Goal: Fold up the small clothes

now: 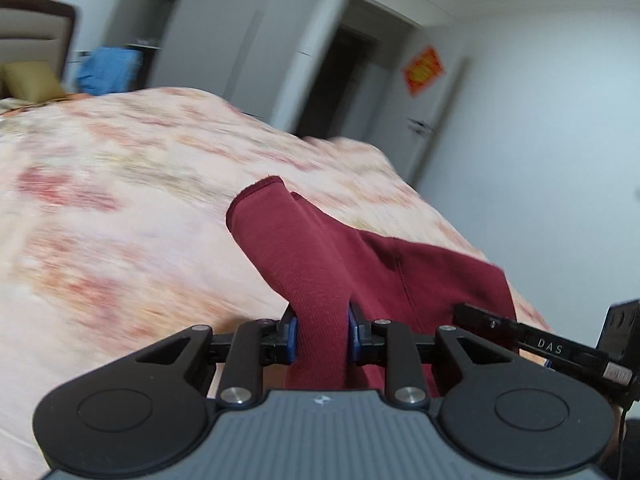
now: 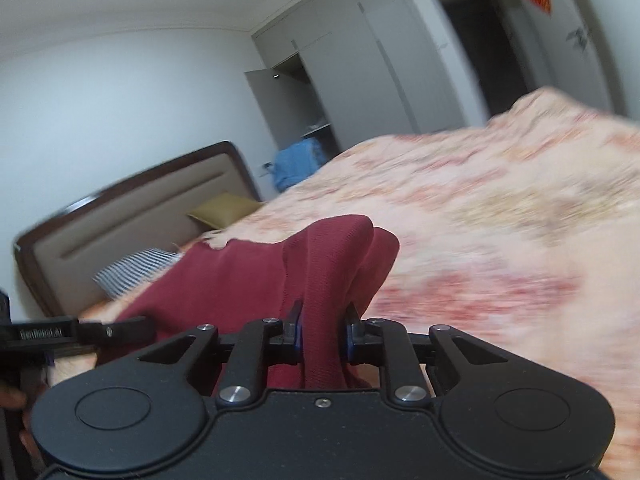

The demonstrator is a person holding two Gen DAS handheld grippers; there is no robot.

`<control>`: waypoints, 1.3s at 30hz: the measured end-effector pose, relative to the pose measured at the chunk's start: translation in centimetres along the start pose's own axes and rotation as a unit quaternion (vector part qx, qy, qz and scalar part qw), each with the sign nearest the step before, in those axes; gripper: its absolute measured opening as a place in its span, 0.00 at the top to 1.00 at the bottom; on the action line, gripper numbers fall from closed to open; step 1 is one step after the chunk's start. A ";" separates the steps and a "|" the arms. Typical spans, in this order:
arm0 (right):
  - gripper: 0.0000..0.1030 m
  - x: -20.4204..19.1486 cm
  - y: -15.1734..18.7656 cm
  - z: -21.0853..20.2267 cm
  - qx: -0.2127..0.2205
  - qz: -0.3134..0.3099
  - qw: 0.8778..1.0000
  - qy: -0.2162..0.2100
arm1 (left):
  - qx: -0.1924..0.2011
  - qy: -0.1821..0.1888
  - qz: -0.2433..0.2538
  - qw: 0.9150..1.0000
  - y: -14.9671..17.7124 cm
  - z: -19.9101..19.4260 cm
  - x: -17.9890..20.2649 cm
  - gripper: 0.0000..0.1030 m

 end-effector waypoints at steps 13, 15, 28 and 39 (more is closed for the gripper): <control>0.35 1.6 4.6 8.5 -0.085 -0.018 0.993 0.075 | -0.061 -0.101 -0.093 0.989 5.0 0.8 -12.3 0.53; 0.24 2.1 5.0 7.6 -0.083 -0.022 0.993 0.081 | -0.063 -0.109 -0.093 0.988 5.6 0.6 -12.4 0.37; 0.09 2.5 7.8 1.5 -0.067 -0.092 0.985 0.130 | -0.095 -0.116 -0.037 0.988 8.9 -2.9 -8.6 0.09; 0.01 -3.1 6.5 -6.6 0.030 -0.140 0.984 0.107 | -0.077 -0.144 -0.007 0.987 8.3 -8.5 -4.6 0.00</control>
Point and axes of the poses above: each gripper's, at about its wrist camera, not at the fingertips, and z roughly the way its jaws point, x to its right, y to its underside, the point moved 6 cm from there along z, roughly the way its jaws point, and after that the axes turned 11 degrees about z, right-handed, at the moved point
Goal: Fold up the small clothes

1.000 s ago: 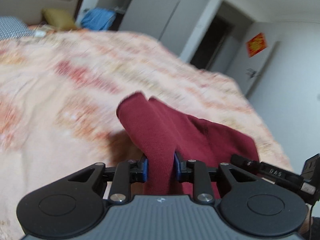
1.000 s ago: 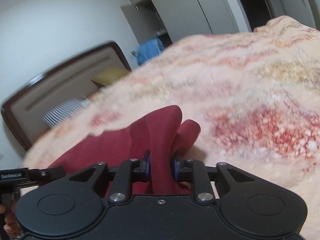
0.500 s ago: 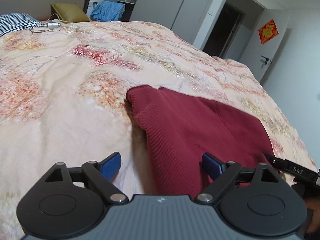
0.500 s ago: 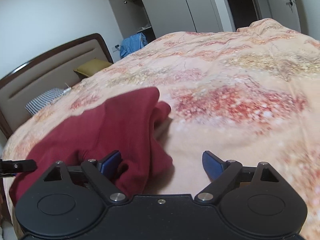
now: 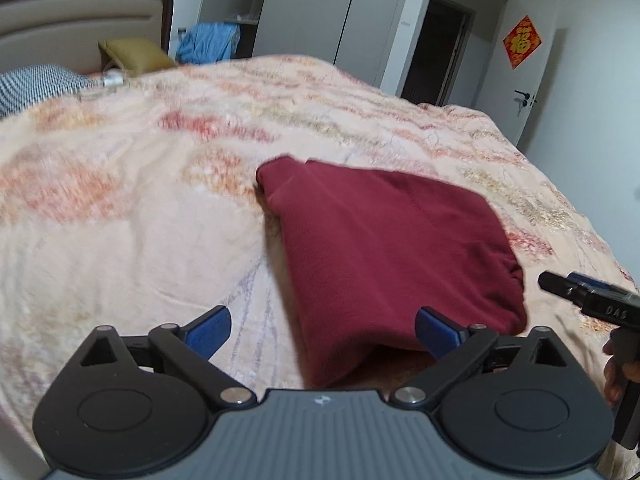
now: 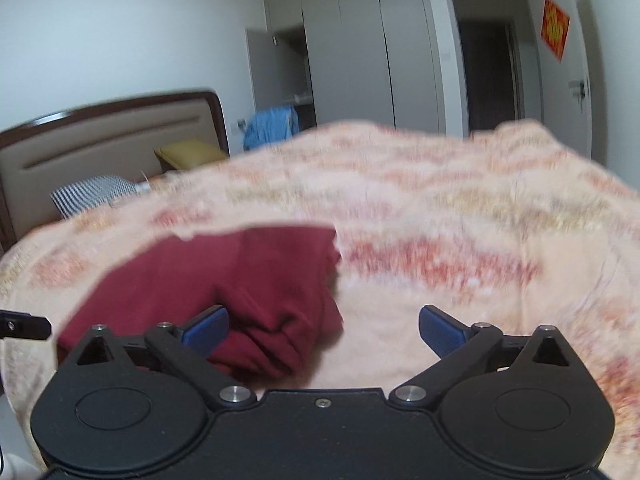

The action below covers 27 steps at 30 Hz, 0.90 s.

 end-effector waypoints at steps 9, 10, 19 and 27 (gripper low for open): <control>0.01 -3.8 -0.9 -8.9 0.071 -0.006 0.997 -0.024 | 0.056 -0.020 0.008 0.998 -0.4 -8.1 2.0 0.00; 0.01 -4.1 -0.7 -9.7 0.075 -0.006 0.997 -0.025 | 0.061 -0.025 0.008 0.998 -0.3 -8.9 2.1 0.00; 0.00 -7.1 2.7 -16.4 0.102 -0.004 0.995 -0.020 | 0.106 -0.052 0.003 0.993 2.6 -15.5 2.8 0.00; 0.00 -8.9 7.6 -20.3 0.121 -0.001 0.993 0.006 | 0.114 -0.060 0.003 0.992 7.3 -18.3 3.2 0.00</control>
Point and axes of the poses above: each gripper's, at about its wrist camera, not at the fingertips, and z roughly the way its jaws point, x to its right, y to its underside, the point moved 6 cm from there along z, roughly the way its jaws point, and after that the axes turned 11 degrees about z, right-handed, at the moved point
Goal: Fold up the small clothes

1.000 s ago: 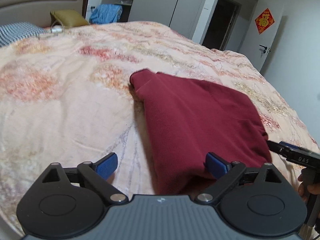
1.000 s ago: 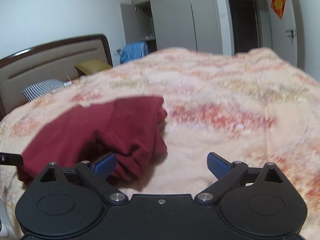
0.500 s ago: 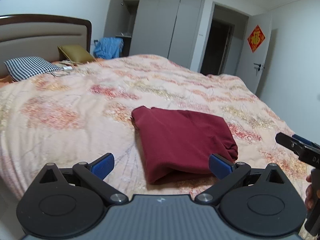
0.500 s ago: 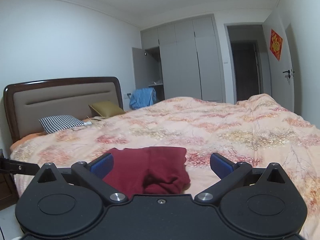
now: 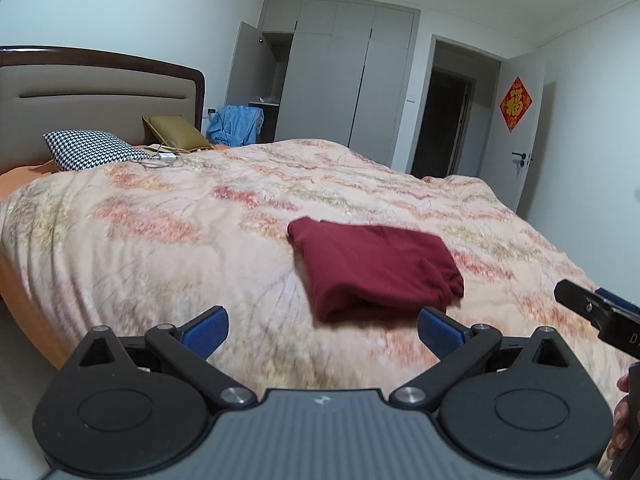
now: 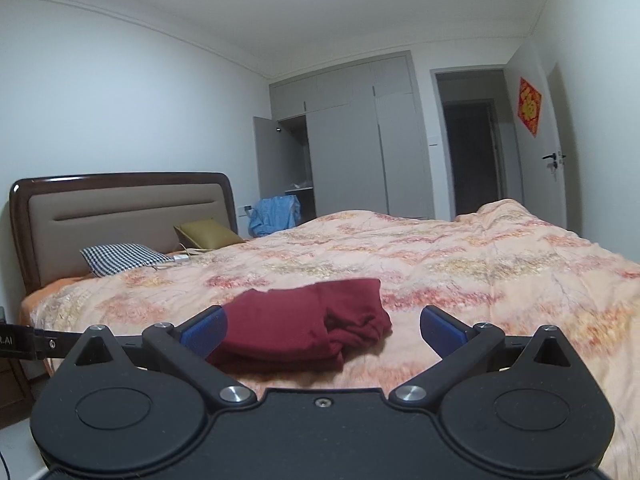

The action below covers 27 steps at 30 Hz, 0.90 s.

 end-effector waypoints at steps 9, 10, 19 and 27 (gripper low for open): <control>0.00 -0.7 4.0 -3.4 0.025 -0.010 0.998 0.061 | 0.022 -0.016 -0.004 1.000 4.2 -2.6 -0.2 0.00; 0.00 -0.8 4.3 -3.6 0.028 -0.015 0.997 0.065 | 0.021 -0.018 -0.002 1.000 4.5 -2.8 -0.4 0.00; 0.00 -2.1 5.6 -4.1 0.026 -0.048 0.997 0.061 | 0.021 -0.033 -0.020 0.999 6.8 -3.9 -2.1 0.00; 0.00 -2.0 5.5 -4.2 0.030 -0.048 0.996 0.062 | 0.024 -0.033 -0.004 0.999 6.8 -4.3 -1.6 0.00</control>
Point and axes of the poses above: each gripper's, at about its wrist camera, not at the fingertips, and z roughly the way its jaws point, x to its right, y to its underside, the point moved 6 cm from there along z, roughly the way its jaws point, and after that the axes turned 11 degrees about z, right-handed, at the moved point
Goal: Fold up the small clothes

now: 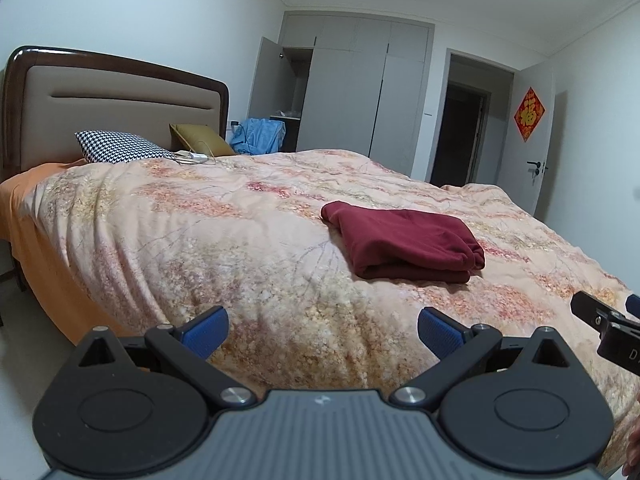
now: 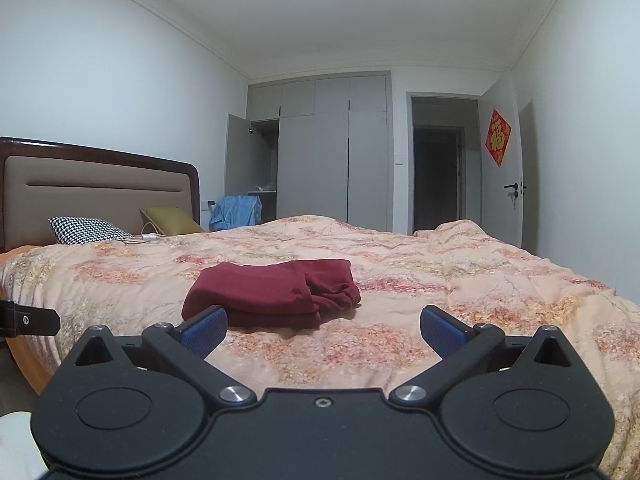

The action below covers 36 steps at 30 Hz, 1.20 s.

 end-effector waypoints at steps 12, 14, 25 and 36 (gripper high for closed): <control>0.00 0.0 0.1 0.0 0.000 0.000 1.000 0.002 | -0.006 0.005 0.012 1.000 0.2 0.2 0.6 0.00; 0.00 0.0 0.0 -0.1 0.001 0.001 1.000 0.003 | -0.006 0.005 0.012 1.000 0.2 0.2 0.6 0.00; 0.00 0.1 0.0 -0.1 0.001 0.001 1.000 0.003 | -0.007 0.005 0.013 1.000 0.3 0.2 0.7 0.00; 0.00 0.1 0.1 -0.1 0.000 0.002 1.000 0.003 | -0.009 0.007 0.017 1.000 0.7 0.3 0.8 0.00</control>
Point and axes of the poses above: each gripper's, at about its wrist camera, not at the fingertips, and z roughly the way its jaws point, x to its right, y to its underside, the point moved 6 cm from there along z, roughly the way its jaws point, and after that the axes turned 11 degrees about z, right-handed, at the moved point
